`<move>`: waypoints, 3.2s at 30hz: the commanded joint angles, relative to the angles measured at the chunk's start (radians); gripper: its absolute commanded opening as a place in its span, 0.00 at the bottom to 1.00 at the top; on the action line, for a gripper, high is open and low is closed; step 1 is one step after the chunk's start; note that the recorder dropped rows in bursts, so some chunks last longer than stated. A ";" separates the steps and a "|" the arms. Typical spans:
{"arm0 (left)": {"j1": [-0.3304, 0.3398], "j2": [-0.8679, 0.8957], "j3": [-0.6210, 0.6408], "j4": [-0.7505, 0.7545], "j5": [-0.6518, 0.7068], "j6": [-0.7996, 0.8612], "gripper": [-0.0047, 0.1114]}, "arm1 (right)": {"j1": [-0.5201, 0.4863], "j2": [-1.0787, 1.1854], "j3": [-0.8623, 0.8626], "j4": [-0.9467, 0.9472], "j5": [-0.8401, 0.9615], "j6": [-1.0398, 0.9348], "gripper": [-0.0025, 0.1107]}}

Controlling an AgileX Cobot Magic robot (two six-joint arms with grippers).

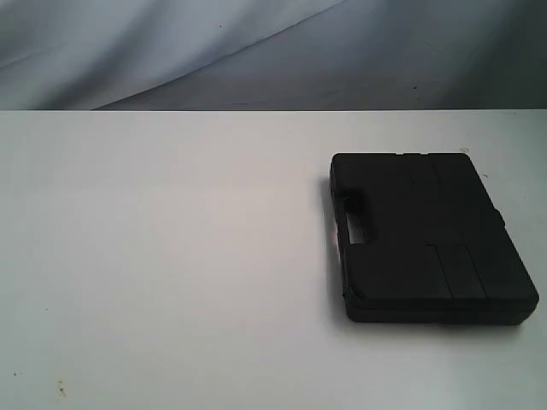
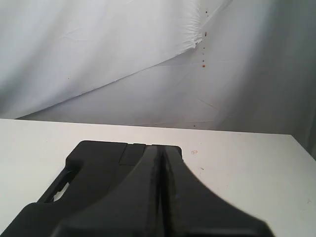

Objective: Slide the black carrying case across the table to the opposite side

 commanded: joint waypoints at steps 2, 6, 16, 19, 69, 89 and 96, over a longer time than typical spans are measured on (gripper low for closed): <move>0.002 -0.004 0.004 0.000 -0.008 -0.003 0.04 | -0.005 -0.006 0.003 0.008 0.000 0.003 0.02; 0.002 -0.004 0.004 0.000 -0.008 -0.003 0.04 | -0.005 -0.006 0.003 0.008 0.000 0.003 0.02; 0.002 -0.004 0.004 0.000 -0.008 -0.003 0.04 | -0.005 -0.006 0.003 0.008 -0.004 0.003 0.02; 0.002 -0.004 0.004 0.000 -0.008 -0.003 0.04 | -0.005 -0.006 0.003 0.008 -0.032 0.003 0.02; 0.002 -0.004 0.004 0.000 -0.008 -0.004 0.04 | -0.003 0.805 -0.736 0.594 0.480 -0.298 0.02; 0.002 -0.004 0.004 0.000 -0.008 -0.004 0.04 | -0.001 1.127 -0.837 0.579 0.502 -0.255 0.02; 0.002 -0.004 0.004 0.000 -0.008 -0.001 0.04 | 0.097 1.241 -0.860 0.393 0.448 -0.102 0.02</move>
